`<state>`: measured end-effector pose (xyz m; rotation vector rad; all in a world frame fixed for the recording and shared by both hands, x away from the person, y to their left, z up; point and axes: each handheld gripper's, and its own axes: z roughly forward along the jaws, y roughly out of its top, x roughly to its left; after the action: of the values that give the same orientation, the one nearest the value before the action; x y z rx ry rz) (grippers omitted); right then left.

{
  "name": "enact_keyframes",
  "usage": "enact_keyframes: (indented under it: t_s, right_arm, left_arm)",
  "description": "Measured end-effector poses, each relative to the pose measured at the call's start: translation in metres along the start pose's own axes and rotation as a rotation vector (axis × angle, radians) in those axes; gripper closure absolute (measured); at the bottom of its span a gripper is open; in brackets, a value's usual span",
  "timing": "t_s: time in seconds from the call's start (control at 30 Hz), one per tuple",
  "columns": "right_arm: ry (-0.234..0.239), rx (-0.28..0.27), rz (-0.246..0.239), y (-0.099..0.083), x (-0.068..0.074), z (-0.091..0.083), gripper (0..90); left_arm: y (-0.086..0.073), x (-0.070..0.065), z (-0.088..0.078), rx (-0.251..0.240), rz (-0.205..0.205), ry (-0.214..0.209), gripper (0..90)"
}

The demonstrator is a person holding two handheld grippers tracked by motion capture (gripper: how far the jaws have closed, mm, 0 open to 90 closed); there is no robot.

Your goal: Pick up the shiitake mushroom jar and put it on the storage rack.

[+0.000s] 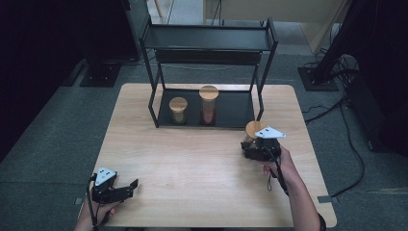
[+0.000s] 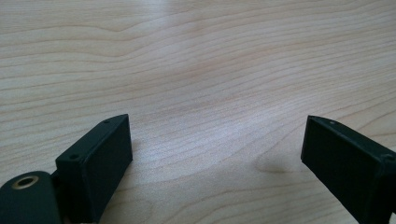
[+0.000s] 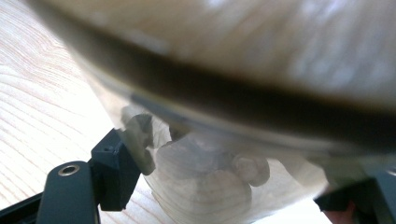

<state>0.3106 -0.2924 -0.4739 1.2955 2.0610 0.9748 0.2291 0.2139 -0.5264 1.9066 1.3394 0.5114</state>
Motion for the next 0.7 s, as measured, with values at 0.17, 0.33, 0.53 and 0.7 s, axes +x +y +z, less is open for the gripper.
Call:
enact_keyframes:
  t_s: [0.17,0.33,0.53,0.7]
  right_arm:
    - [-0.005,0.006,0.002,0.004,0.001,0.003,24.4]
    - [-0.003,0.007,0.004,0.007,0.002,0.006,24.4]
    - [-0.006,0.008,0.001,0.010,0.002,0.008,24.5]
    - [-0.008,-0.002,0.001,0.016,0.001,0.008,24.7]
  left_arm:
    - [0.000,0.000,0.000,0.002,0.003,0.003,9.1]
    - [0.000,0.000,0.000,0.003,0.003,0.003,9.1]
    - [0.000,-0.001,0.000,0.006,0.006,0.005,9.1]
    - [0.000,-0.002,0.001,0.011,0.017,0.018,9.1]
